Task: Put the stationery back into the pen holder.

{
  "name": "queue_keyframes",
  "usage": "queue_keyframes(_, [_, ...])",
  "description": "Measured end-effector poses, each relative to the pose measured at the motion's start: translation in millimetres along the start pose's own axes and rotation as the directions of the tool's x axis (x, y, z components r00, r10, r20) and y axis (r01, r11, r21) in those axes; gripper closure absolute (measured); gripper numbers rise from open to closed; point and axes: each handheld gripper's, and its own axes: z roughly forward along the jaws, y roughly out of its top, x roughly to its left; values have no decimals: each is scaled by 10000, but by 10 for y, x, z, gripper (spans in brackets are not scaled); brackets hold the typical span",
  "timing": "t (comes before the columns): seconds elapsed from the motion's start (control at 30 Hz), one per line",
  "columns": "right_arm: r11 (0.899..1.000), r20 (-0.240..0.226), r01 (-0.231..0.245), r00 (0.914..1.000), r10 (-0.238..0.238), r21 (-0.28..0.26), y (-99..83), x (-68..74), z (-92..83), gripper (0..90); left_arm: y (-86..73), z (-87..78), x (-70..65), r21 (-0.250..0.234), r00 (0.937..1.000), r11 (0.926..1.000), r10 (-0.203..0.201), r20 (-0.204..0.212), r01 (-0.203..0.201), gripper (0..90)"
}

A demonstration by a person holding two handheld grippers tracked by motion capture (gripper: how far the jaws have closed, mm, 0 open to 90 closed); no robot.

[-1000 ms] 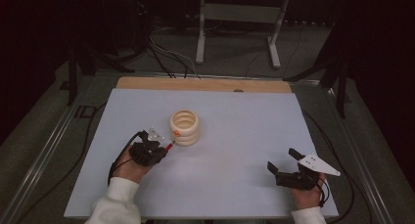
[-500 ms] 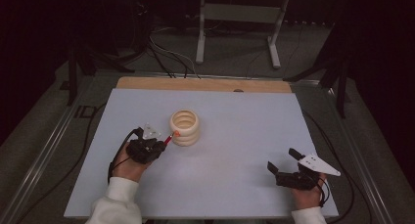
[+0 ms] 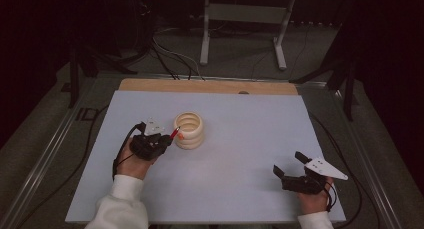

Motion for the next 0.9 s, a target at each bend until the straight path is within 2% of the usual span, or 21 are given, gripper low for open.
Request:
queue_keyframes(0.23, [10000, -9, -2, 10000, 2, 5, 0, -4, 4, 0, 191, -25, 62, -792, 9997, 9966, -219, -120, 209, 804])
queue_keyframes(0.27, [10000, -9, -2, 10000, 2, 5, 0, -4, 4, 0, 191, -25, 62, -792, 9997, 9966, -219, -120, 209, 804])
queue_keyframes(0.3, [10000, -10, -1, 10000, 1, 6, 0, -5, 4, 0, 256, -27, 96, -1060, 9994, 9939, -312, -173, 292, 804])
queue_keyframes(0.4, [10000, -23, -14, 10000, 14, 15, -2, -10, 7, 0, 341, -13, 132, -1444, 9987, 9886, -457, -212, 422, 805])
queue_keyframes(0.63, [10000, -32, -28, 10000, 28, 19, -3, -13, 8, 0, 549, 59, 163, -2077, 9979, 9767, -596, -246, 532, 804])
queue_keyframes(0.73, [10000, -33, -16, 10000, 16, 2, -4, -14, 5, 0, 633, 102, 172, -2432, 9978, 9685, -615, -240, 539, 805])
queue_keyframes(0.9, [10000, -7, -18, 10000, 18, -3, -4, -14, -4, 0, 723, 192, 164, -3240, 9975, 9438, -705, -43, 653, 804])
